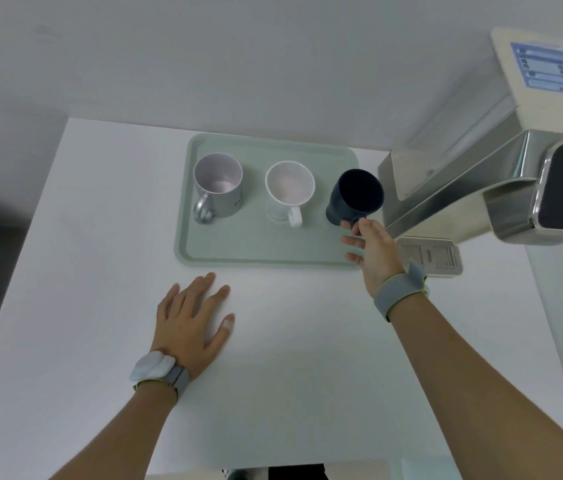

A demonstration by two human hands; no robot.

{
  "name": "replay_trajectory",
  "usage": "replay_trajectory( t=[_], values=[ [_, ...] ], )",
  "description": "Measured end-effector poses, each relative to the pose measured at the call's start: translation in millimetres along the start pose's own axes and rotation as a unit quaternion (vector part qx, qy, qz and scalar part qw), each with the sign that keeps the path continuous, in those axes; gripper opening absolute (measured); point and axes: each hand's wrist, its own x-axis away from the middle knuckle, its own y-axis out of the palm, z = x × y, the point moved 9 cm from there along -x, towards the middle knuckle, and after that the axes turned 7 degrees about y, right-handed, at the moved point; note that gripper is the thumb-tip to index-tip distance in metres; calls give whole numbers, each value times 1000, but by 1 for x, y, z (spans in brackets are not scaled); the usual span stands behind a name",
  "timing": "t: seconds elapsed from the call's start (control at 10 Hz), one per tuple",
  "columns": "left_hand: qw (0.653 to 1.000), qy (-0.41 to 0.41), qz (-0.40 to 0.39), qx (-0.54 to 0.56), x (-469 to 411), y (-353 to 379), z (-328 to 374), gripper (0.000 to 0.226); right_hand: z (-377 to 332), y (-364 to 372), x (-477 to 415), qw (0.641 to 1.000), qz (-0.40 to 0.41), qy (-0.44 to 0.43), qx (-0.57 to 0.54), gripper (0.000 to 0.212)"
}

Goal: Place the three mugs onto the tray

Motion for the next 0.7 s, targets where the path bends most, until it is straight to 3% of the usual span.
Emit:
replay_trajectory(
  t=[0.4,0.7],
  values=[
    [1000,4,25,-2,0,4,-4,53,3,-5,-4,999,24,9,28,22],
    [999,7,30,13,1,0,-1,52,18,-24,12,997,71,9,-26,10]
  ],
)
